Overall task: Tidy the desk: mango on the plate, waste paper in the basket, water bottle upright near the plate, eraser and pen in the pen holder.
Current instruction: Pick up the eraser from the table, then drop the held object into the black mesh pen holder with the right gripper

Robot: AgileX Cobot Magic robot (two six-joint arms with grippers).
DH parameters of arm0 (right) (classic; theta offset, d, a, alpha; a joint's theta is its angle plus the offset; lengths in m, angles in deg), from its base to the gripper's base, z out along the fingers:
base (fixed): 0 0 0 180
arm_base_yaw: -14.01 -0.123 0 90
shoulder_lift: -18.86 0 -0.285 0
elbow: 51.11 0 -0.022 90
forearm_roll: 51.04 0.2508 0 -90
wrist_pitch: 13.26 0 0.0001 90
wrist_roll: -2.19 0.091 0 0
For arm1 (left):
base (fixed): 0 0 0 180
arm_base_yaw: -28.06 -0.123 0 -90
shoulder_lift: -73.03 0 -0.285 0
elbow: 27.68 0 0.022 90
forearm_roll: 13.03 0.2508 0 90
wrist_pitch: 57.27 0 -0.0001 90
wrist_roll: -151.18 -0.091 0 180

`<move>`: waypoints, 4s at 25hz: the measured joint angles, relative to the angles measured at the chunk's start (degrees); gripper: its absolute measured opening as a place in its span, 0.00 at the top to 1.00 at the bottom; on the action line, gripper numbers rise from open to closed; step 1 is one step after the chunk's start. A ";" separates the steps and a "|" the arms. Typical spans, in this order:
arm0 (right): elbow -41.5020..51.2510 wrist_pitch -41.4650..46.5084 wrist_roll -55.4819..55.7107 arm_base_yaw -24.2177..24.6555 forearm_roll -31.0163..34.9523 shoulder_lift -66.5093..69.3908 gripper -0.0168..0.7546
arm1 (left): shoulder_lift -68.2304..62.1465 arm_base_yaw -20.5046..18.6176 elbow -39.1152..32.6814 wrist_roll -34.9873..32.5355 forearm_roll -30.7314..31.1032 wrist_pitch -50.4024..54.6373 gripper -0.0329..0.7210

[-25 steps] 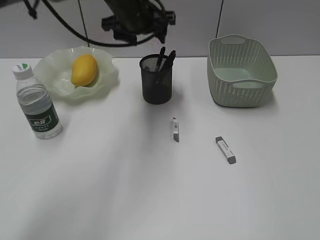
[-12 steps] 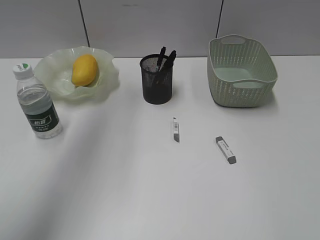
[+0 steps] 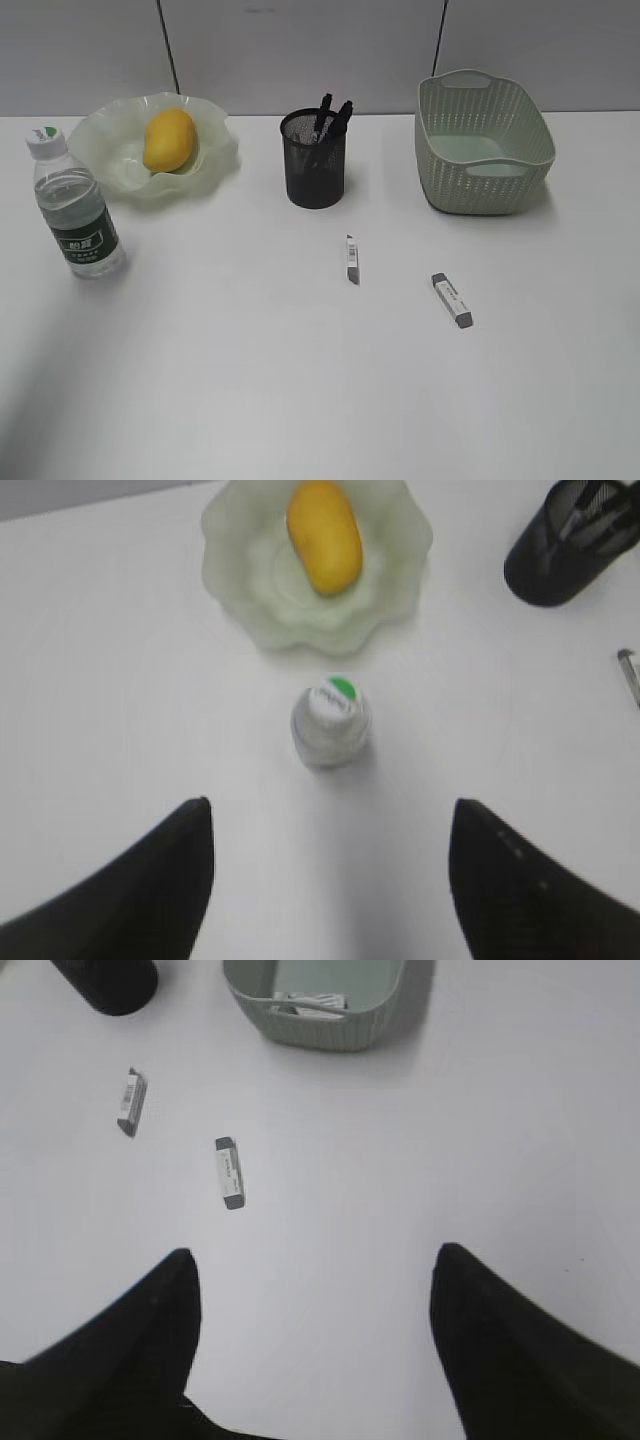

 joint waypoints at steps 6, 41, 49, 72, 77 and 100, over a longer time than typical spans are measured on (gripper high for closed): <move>-8.32 1.48 -2.55 -3.30 1.43 16.54 0.25 | 20.50 -0.24 -20.98 0.00 -1.75 -0.04 0.24; -9.56 -15.52 -2.10 -15.71 -0.33 60.26 0.38 | 73.49 -0.24 -53.62 5.22 0.18 -7.40 0.30; -9.56 -17.88 -1.09 -18.20 -4.18 63.66 0.46 | 73.49 -0.24 -53.75 5.27 0.18 -8.02 0.30; -23.14 -28.60 -6.23 -18.94 9.72 51.16 0.76 | 73.49 -0.24 -53.75 5.27 0.18 -8.06 0.30; -26.08 -47.07 -10.16 -20.08 18.20 52.27 0.76 | 73.49 -0.24 -53.75 5.27 0.18 -8.06 0.30; -26.19 -60.98 -20.03 -24.90 14.14 68.15 0.69 | 73.49 -0.24 -53.75 5.27 0.18 -8.06 0.30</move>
